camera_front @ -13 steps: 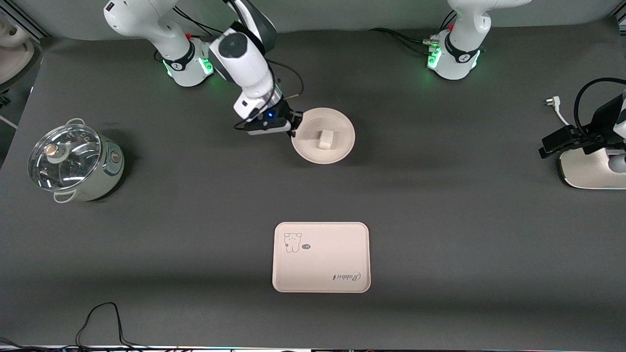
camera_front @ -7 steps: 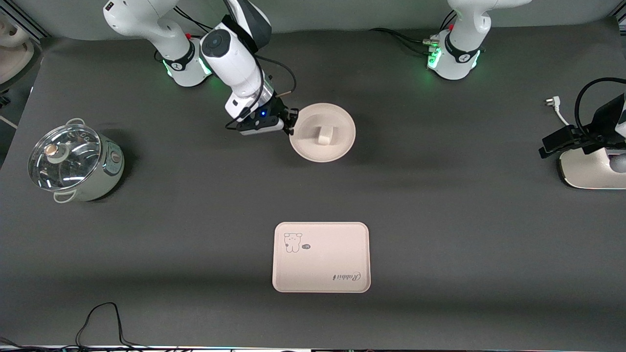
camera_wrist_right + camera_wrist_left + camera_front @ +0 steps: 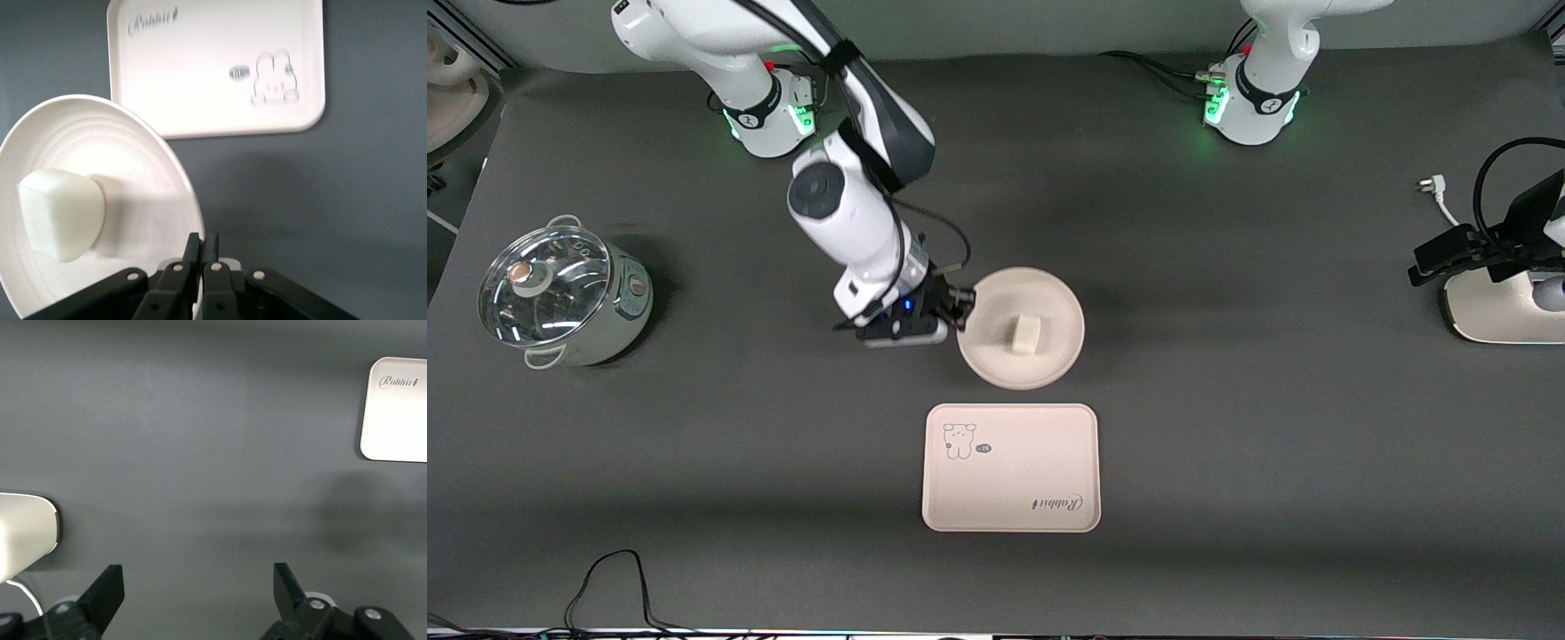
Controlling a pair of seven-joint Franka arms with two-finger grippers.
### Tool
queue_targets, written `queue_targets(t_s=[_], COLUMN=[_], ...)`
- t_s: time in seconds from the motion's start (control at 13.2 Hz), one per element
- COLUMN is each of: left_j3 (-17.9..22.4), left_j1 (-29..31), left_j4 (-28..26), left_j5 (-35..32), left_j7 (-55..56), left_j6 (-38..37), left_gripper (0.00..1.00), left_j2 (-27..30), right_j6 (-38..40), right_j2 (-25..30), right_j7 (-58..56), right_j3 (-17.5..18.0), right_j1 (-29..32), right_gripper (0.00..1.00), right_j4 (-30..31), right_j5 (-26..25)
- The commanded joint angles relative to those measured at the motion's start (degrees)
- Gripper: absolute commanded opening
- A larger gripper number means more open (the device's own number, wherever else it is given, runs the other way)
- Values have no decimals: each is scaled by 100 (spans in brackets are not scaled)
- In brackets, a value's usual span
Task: Place bun in plate and plate on tray
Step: 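Lift the plate with the right gripper and carry it over the tray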
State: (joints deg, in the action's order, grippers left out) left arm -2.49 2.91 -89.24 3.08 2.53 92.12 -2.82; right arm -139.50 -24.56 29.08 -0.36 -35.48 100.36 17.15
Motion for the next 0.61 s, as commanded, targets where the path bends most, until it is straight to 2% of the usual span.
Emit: queue_targets(t_s=[0.0,0.3,0.53], left_j3=[29,29,29], left_j1=[-28,-19,-19], left_j4=[91,91,91], left_j5=[-53,-53,-53], left_j7=[-113,-113,-121], left_j6=[-98,-81,-89], left_gripper=[100,100,100], left_j2=[18,9,0], right_j6=[607,652,617], right_j2=[-1145,-2104,-2491], right_j7=[-175,-175,-175], right_j3=[27,27,36], right_j1=[278,551,656], right_gripper=[0,0,0], right_j4=[-1839,-3142,-3495], right_j5=[130,130,130])
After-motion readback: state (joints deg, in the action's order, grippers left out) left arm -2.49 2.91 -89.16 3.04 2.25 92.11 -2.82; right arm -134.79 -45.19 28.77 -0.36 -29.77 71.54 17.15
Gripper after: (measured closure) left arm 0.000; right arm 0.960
